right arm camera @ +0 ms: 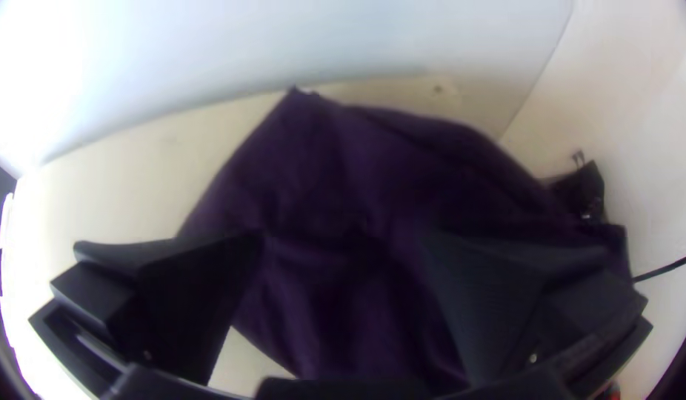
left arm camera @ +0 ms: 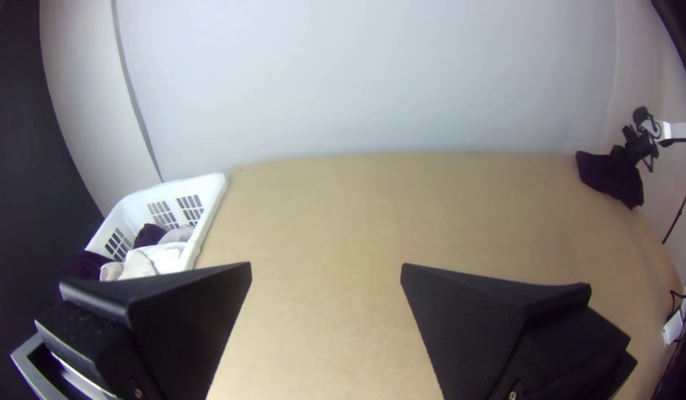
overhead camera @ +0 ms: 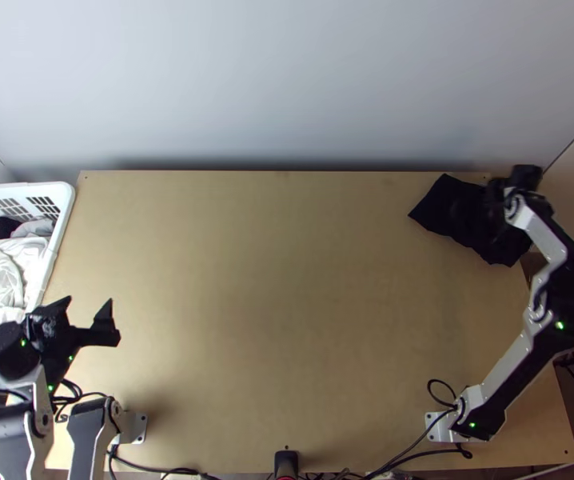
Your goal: Fold the t-shirt
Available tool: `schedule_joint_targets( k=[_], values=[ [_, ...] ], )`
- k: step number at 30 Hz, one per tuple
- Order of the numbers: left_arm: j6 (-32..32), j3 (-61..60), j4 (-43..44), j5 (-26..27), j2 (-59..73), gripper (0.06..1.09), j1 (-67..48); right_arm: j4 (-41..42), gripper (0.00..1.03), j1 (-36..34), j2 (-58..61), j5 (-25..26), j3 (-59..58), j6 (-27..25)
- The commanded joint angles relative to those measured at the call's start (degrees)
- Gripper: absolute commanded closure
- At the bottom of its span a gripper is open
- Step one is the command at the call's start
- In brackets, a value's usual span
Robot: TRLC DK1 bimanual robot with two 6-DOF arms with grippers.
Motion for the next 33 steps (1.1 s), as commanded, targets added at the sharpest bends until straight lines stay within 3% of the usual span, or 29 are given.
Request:
schedule_joint_targets(
  k=[1,7,10,12,15,19,21,23,26,33],
  values=[
    [-2.8,-5.9,5.0,-0.1,-4.4,0.1,5.6,3.1,0.04,0.9,-10.4,-3.3,-4.1,1.6],
    [-2.9,-10.1,13.1,-0.1,-1.1,0.1,6.3,2.9,0.04,6.1,-23.3,-3.8,-10.7,5.9],
    [-3.0,-15.3,19.8,-0.3,-0.9,0.1,6.7,4.6,0.04,13.6,-34.2,-3.2,-19.9,6.2],
    [-3.0,-18.2,22.8,-0.3,-1.1,0.1,6.3,6.0,0.04,21.3,-40.8,3.3,-26.6,4.9],
    [-4.5,-23.4,27.2,-0.3,-3.7,0.1,4.7,13.7,0.04,33.6,-48.1,23.2,-38.3,5.0],
    [-8.4,-27.9,30.9,-0.6,-10.6,0.1,3.7,18.8,0.04,34.7,-53.9,31.2,-49.9,11.7],
    [-8.7,-28.5,31.9,-0.7,-10.6,0.1,2.9,29.4,0.04,33.8,-57.0,36.1,-56.9,11.3],
    [-9.6,-29.3,33.0,-0.7,-10.6,0.1,1.7,38.3,0.04,33.2,-61.5,36.0,-63.7,6.1],
    [-11.5,-31.7,33.1,-0.6,-12.5,0.1,-0.8,39.4,0.04,34.0,-68.9,36.0,-68.8,4.0],
    [-12.9,-32.6,31.8,-0.9,-18.0,0.1,-6.8,27.7,0.04,32.3,-79.1,36.0,-74.9,1.9]
  ],
)
